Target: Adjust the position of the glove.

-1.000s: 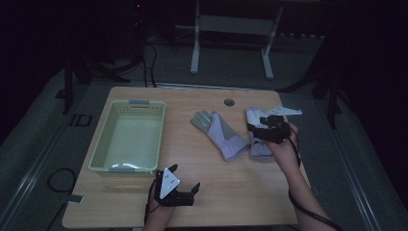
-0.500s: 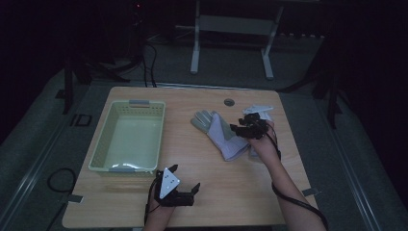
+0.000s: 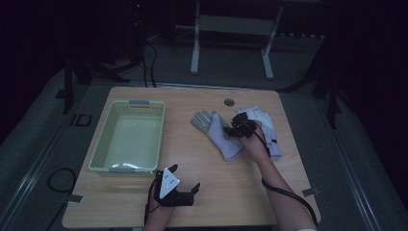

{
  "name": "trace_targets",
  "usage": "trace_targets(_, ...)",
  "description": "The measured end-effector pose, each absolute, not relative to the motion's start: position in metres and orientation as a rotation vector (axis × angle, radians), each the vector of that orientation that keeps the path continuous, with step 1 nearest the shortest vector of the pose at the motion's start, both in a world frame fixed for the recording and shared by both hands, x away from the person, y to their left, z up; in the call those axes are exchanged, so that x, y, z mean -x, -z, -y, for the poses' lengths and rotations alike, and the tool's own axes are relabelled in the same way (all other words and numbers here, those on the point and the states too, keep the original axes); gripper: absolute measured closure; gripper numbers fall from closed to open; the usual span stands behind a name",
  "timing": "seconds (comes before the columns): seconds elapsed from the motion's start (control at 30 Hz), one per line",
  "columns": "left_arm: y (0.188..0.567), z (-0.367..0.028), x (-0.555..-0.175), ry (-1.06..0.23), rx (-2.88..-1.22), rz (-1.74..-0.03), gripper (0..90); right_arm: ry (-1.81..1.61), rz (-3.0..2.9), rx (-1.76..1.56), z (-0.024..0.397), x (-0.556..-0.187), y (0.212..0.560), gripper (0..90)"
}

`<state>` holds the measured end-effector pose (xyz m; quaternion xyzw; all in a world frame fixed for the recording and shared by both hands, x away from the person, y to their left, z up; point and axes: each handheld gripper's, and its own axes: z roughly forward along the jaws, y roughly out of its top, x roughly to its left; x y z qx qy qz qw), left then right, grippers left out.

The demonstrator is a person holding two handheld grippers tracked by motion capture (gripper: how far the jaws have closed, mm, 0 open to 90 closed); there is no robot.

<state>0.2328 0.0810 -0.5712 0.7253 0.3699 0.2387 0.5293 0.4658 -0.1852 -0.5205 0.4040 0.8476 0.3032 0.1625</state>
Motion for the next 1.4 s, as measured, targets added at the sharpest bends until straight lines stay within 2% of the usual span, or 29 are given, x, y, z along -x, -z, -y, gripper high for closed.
trace_targets(0.13, 0.571, -0.081, -0.233, -0.569, -1.732, -0.884, 0.1, -0.825, -2.449, -1.155, 0.182, -0.465, 0.541, 51.5)
trace_targets(0.43, 0.571, -0.081, -0.233, -0.568, -1.733, -0.883, 0.1, -0.767, -2.501, -1.091, 0.178, -0.469, 0.54, 52.2)
trace_targets(0.53, 0.571, -0.081, -0.233, -0.567, -1.732, -0.885, 0.1, -0.783, -2.512, -1.114, 0.18, -0.471, 0.539, 60.9)
trace_targets(0.63, 0.571, -0.081, -0.233, -0.566, -1.731, -0.886, 0.1, -0.767, -2.516, -1.136, 0.177, -0.471, 0.537, 76.3)
trace_targets(0.7, 0.571, -0.081, -0.233, -0.566, -1.731, -0.887, 0.1, -0.765, -2.496, -1.163, 0.174, -0.468, 0.536, 82.6)
trace_targets(0.77, 0.571, -0.081, -0.233, -0.561, -1.731, -0.89, 0.1, -0.806, -2.457, -1.235, 0.172, -0.466, 0.532, 85.3)
trace_targets(1.13, 0.571, -0.081, -0.233, -0.567, -1.729, -0.888, 0.1, -1.051, -2.192, -1.448, 0.17, -0.439, 0.497, 86.5)
trace_targets(1.2, 0.571, -0.081, -0.233, -0.571, -1.733, -0.883, 0.1, -1.129, -2.076, -1.496, 0.17, -0.421, 0.483, 86.5)
trace_targets(1.4, 0.571, -0.081, -0.233, -0.568, -1.729, -0.885, 0.1, -1.185, -1.933, -1.516, 0.173, -0.396, 0.48, 86.5)
